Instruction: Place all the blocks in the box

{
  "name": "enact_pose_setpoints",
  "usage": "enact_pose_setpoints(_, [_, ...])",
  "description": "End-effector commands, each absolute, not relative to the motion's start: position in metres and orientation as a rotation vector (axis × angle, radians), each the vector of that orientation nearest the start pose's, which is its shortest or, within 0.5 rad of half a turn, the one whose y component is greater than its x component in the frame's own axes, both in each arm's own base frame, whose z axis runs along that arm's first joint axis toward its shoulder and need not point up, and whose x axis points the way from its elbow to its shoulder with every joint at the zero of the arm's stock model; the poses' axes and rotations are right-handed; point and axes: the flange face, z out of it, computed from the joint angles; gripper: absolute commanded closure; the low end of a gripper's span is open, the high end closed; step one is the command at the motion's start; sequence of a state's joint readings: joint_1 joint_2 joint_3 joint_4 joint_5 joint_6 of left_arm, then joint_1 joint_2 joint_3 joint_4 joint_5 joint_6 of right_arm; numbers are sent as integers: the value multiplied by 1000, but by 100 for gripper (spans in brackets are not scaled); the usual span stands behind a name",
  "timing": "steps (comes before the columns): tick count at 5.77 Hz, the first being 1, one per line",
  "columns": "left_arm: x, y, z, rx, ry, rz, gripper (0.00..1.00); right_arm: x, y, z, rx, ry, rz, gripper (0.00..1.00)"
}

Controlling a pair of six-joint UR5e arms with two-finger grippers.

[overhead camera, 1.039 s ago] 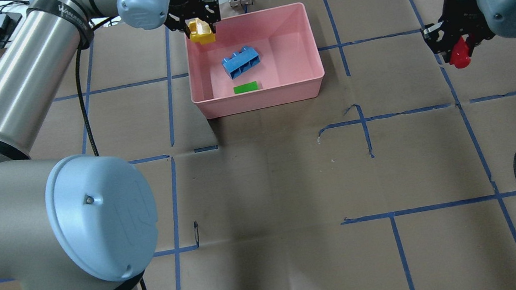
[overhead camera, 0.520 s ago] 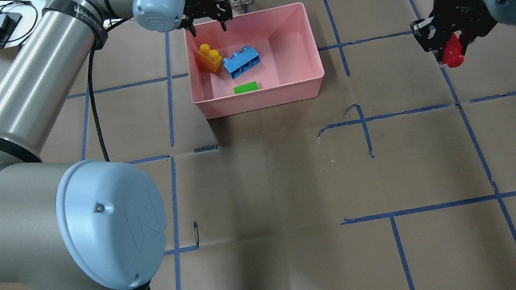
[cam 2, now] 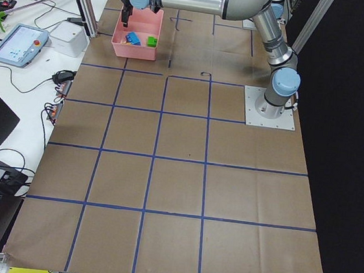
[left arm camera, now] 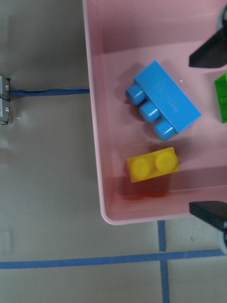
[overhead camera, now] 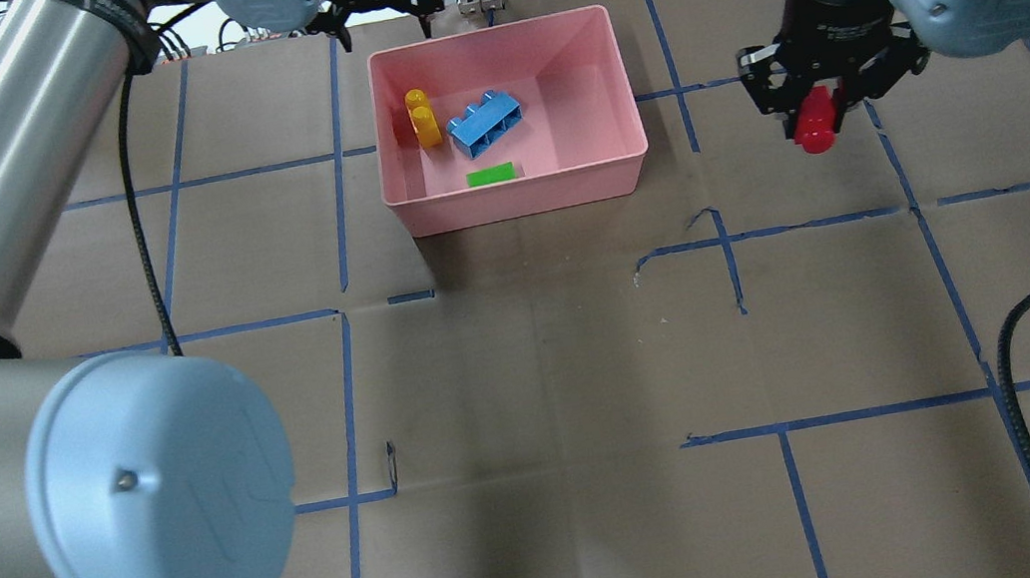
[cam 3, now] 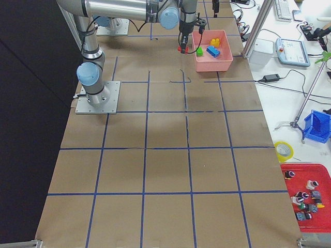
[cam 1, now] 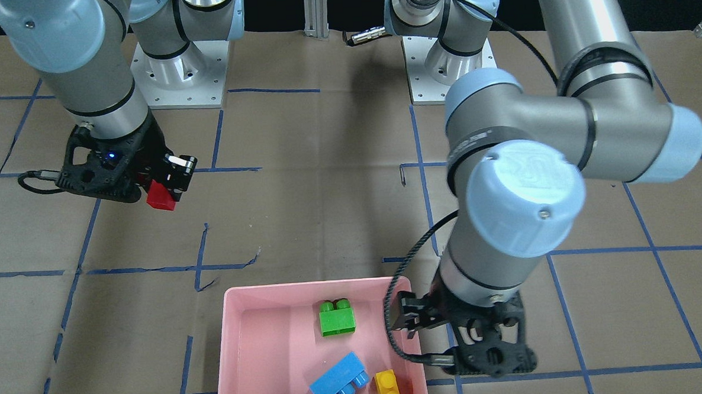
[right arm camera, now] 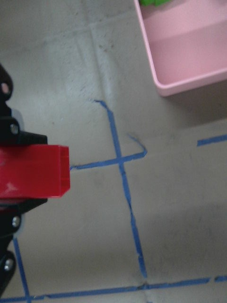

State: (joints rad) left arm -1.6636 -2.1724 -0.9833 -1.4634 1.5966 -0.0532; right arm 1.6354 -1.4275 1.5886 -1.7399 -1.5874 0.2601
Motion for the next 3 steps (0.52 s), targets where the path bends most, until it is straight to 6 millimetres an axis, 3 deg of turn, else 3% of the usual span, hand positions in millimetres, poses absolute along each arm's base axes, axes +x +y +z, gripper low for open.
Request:
enact_pose_setpoints(1, [-148,-675,465,149,3102,-44,1,239,-578,392,200,3040,-331,92])
enact_pose_setpoints(3, [-141,-593,476,129,3104,25,2,313,-638,363,51,2887,-691,91])
